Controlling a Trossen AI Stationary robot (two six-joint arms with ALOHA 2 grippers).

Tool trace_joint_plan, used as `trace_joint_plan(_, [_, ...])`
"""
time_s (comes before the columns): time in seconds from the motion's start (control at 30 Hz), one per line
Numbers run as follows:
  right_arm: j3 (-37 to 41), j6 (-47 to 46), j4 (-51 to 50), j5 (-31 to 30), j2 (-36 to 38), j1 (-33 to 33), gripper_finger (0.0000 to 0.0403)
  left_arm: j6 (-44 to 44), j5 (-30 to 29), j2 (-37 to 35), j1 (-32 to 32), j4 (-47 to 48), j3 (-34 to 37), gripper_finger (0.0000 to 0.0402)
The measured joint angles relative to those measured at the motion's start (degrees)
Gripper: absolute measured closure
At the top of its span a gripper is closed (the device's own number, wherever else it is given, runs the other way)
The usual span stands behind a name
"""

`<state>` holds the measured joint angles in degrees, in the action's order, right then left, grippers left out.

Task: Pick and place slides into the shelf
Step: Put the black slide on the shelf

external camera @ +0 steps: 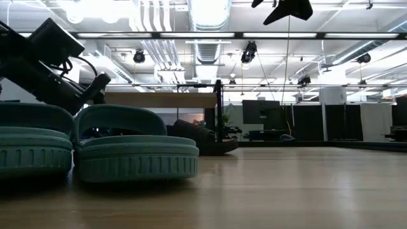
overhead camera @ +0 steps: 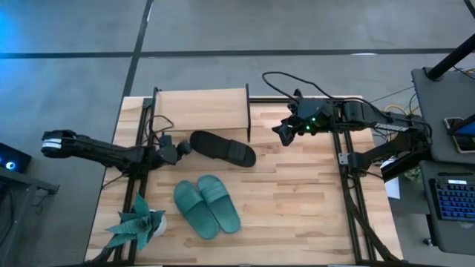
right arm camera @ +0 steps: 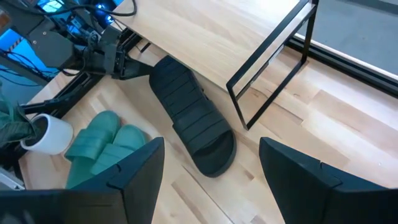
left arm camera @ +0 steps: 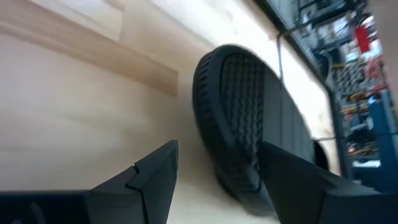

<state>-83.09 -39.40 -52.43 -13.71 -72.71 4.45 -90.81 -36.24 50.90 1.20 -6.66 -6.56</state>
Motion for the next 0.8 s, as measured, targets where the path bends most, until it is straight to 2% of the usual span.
trace_joint_plan(0.53, [0.0,0.0,-0.13,-0.03,0.0,0.22,0.0152,4.81,-0.78,15.05,2.9,-19.85,-0.03,0.0197])
trace_joint_plan(0.67, [0.0,0.26,-0.16,-0.03,0.0,0.22,0.0152,7.41,0.74,17.73,2.88,-23.76,-0.65,0.0233])
trace_joint_plan(0.8, [0.0,0.46,-0.34,-0.03,0.0,0.22,0.0157,8.91,1.27,18.73,2.85,-24.84,-1.56,0.0298])
